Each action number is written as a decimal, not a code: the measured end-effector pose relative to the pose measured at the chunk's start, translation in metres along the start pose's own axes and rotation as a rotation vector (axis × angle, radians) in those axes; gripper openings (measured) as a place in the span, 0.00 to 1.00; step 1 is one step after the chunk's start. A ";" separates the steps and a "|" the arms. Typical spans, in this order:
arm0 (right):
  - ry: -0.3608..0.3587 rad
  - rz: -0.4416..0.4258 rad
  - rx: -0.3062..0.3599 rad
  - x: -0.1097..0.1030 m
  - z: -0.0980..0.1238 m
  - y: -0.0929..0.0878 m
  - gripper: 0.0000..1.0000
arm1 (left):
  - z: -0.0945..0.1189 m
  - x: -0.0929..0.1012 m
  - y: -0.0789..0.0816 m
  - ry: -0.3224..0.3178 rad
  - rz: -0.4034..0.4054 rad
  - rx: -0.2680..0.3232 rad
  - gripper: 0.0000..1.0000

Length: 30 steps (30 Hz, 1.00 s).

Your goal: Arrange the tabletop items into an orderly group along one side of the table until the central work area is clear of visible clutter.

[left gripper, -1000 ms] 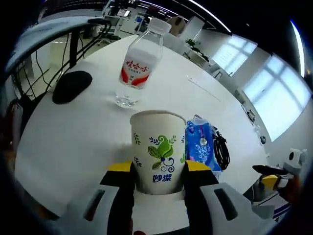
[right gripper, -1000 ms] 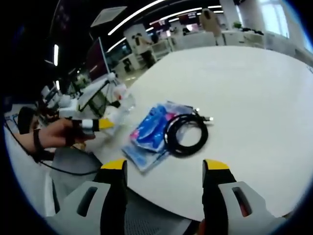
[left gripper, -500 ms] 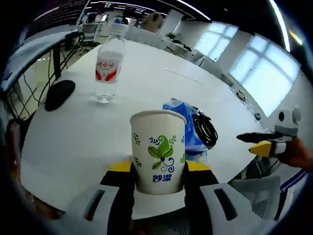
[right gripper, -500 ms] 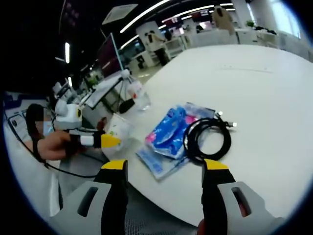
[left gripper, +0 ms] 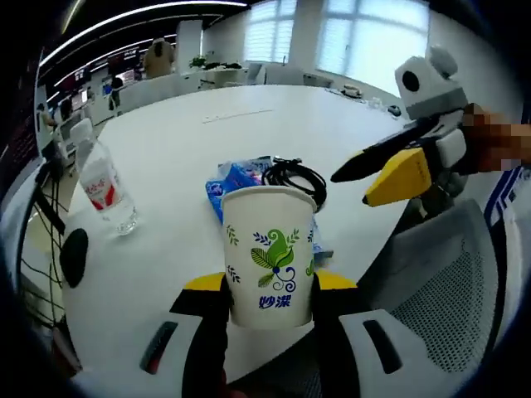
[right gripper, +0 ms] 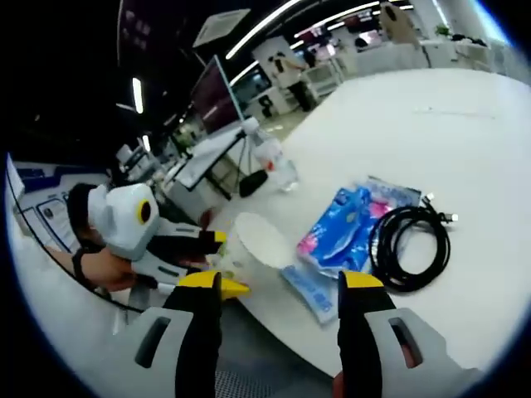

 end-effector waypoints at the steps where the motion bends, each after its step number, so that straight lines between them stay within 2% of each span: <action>1: 0.007 -0.003 -0.004 -0.002 -0.002 -0.001 0.55 | 0.000 0.001 0.001 -0.004 -0.022 0.000 0.38; 9: 0.052 0.017 -0.049 -0.015 -0.015 -0.008 0.50 | -0.002 0.020 0.007 -0.061 -0.149 0.006 0.38; 15: 0.068 0.025 -0.071 -0.019 -0.017 -0.012 0.44 | -0.003 0.029 0.009 -0.091 -0.204 0.006 0.38; 21: 0.079 0.036 -0.099 -0.023 -0.021 -0.017 0.39 | -0.003 0.031 0.011 -0.105 -0.226 0.016 0.38; 30: 0.108 0.062 -0.105 -0.031 -0.024 -0.021 0.11 | -0.004 0.038 0.011 -0.134 -0.280 0.022 0.38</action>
Point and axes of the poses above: the point that each gripper's makers call its tool centre point, and the gripper's own axes: z roughly backward along the fingers, x roughly to its right, y roughly out of its top, the point moved 5 cm from there along z, roughly backward along the fingers, and after that the axes turned 14 degrees about -z, right-handed, at the moved point
